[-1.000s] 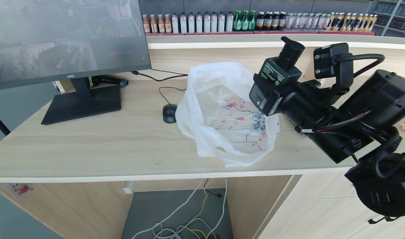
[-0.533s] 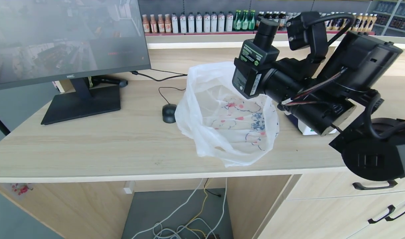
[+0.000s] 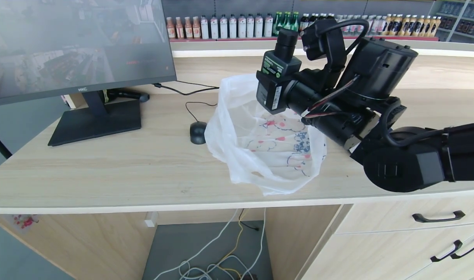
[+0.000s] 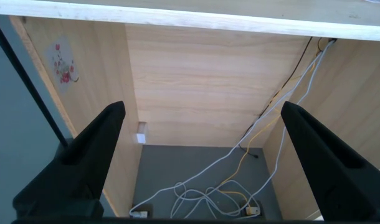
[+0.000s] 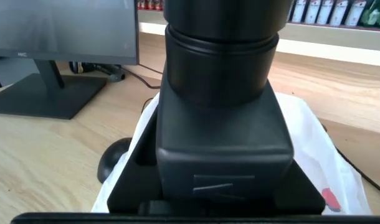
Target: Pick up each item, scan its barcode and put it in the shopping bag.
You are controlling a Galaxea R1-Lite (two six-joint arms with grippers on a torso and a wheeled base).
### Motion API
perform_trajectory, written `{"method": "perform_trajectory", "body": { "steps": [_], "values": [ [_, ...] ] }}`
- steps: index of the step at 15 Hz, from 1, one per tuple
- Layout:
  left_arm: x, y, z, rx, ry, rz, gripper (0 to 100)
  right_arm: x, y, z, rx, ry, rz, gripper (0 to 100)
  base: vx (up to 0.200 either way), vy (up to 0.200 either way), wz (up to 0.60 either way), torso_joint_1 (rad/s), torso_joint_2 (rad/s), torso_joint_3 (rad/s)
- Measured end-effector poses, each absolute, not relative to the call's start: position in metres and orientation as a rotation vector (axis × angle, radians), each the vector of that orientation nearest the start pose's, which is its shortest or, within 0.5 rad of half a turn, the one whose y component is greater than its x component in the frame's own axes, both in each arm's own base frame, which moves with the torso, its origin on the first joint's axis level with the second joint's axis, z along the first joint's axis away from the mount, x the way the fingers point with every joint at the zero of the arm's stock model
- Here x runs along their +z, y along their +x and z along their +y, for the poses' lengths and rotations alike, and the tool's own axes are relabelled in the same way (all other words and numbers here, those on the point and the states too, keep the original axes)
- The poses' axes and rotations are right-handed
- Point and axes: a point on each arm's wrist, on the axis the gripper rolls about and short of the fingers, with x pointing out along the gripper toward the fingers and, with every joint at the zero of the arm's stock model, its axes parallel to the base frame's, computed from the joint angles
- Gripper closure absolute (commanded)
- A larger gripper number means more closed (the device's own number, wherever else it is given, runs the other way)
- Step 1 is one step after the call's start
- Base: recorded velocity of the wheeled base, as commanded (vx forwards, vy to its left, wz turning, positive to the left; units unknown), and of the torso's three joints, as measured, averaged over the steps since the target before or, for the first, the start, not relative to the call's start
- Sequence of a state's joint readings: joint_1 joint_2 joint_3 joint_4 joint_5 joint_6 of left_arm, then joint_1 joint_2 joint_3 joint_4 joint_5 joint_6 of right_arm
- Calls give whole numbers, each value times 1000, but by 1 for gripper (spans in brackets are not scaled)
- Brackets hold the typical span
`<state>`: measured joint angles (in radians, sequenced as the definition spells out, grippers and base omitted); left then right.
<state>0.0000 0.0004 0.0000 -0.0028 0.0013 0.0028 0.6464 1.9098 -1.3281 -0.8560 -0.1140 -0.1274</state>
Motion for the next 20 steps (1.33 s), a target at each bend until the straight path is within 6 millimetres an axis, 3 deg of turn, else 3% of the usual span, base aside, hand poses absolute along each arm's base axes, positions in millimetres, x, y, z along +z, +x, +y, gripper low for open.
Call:
{"method": "perform_trajectory", "body": {
  "steps": [12,20],
  "values": [
    [76,-23,0,1,3,-2,0,234,352,259,513,-45,-239,100,0,0,0,0,0,0],
    [76,-23,0,1,3,-2,0,210,376,250,492,-65,-214,100,0,0,0,0,0,0]
  ]
}}
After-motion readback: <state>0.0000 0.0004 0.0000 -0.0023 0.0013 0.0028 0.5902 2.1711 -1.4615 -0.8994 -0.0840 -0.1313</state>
